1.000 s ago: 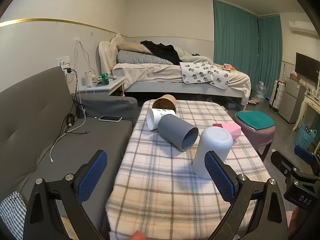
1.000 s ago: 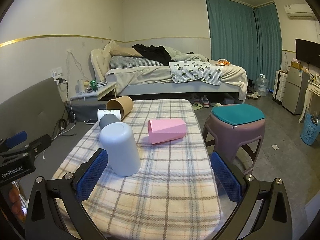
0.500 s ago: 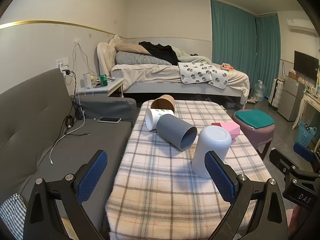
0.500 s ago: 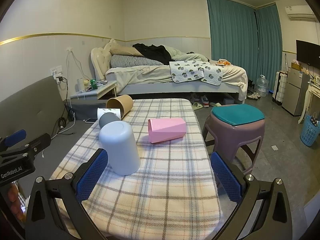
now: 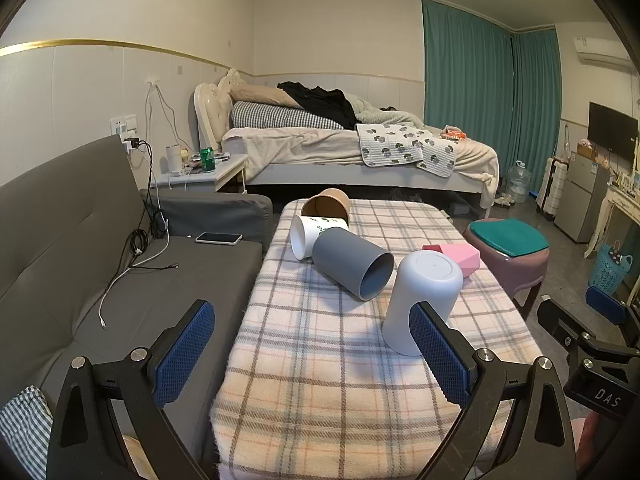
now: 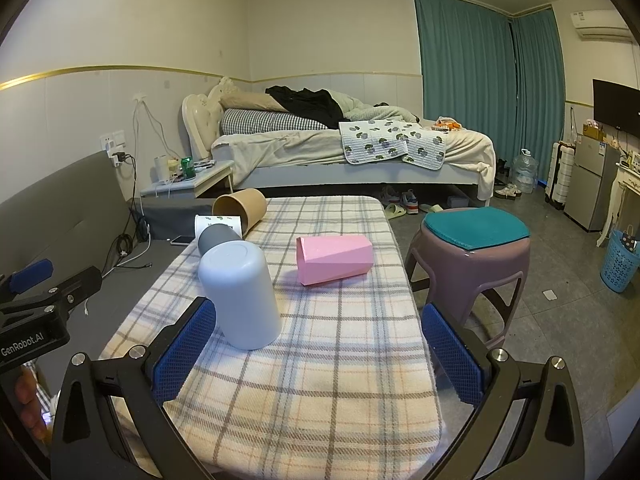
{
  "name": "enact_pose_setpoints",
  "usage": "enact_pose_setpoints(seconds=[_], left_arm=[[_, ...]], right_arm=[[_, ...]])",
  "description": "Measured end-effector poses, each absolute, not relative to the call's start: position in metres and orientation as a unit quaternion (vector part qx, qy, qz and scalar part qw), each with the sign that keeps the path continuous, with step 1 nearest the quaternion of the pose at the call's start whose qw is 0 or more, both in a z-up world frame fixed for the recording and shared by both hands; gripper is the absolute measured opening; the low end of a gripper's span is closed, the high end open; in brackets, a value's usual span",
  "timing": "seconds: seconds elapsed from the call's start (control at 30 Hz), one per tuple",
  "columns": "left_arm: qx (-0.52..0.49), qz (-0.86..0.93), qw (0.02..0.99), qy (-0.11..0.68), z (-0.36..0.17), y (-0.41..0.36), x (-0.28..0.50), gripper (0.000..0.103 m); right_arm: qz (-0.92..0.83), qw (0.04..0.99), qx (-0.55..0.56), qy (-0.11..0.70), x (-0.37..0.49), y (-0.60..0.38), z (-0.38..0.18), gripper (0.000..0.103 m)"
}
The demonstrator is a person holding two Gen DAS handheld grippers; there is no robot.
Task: Flip cup upside down
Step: 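Open the left gripper and withdraw from the upside-down cup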
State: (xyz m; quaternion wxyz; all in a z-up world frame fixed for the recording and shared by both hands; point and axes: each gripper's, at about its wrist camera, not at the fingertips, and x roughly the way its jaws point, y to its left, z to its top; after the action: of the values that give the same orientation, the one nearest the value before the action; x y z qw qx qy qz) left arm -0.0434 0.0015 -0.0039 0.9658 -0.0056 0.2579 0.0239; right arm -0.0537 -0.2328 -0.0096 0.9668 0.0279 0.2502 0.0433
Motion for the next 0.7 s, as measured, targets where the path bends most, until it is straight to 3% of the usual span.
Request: enact_pose_setpoints(seconds=[0.7], left_arm=[[-0.005,0.023,0.966,0.257,-0.0034,0.0012,-0.0433,0.101]], right_arm=[[0.045,0.966,0.026,0.254,-0.0533,-0.2318,-0.0121,0.103]])
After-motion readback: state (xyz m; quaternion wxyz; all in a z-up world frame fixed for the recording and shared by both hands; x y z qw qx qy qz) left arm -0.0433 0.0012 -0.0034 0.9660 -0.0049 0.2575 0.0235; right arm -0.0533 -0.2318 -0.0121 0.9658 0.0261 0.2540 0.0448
